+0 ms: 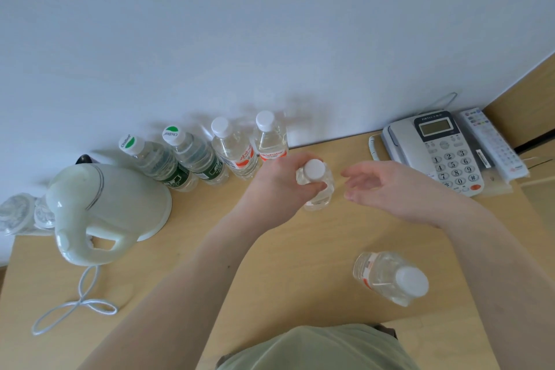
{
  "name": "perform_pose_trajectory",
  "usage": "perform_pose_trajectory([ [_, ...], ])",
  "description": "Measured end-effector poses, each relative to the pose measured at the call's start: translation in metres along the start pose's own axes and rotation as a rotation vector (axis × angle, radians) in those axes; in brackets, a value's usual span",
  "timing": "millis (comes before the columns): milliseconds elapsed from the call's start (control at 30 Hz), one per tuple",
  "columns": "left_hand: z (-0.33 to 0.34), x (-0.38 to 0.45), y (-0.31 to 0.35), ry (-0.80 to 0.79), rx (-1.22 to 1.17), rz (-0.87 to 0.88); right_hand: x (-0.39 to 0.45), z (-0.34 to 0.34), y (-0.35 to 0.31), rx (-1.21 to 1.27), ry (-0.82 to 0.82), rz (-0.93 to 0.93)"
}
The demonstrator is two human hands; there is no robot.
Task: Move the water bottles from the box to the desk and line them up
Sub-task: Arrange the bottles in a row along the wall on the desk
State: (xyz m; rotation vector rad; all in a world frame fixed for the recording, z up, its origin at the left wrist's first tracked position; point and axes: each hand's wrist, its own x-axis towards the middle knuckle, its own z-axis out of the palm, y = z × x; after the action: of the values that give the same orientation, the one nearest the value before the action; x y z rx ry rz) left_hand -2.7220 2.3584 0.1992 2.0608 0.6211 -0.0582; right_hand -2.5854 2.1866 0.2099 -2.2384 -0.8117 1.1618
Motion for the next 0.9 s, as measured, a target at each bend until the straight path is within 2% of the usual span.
perform_pose_trajectory([
  [400, -0.013, 0.043, 0.008, 0.016, 0.034, 0.010, 0.044, -0.013, -0.005, 0.000, 0.094, -0.031],
  [567, -0.013, 0.057, 0.013, 0.059, 0.120, 0.049, 0.059, -0.018, -0.008, 0.030, 0.140, -0.024],
  [900, -0.014, 0.073, 0.015, 0.113, 0.166, 0.059, 0.072, -0.016, -0.004, 0.051, 0.136, 0.006],
])
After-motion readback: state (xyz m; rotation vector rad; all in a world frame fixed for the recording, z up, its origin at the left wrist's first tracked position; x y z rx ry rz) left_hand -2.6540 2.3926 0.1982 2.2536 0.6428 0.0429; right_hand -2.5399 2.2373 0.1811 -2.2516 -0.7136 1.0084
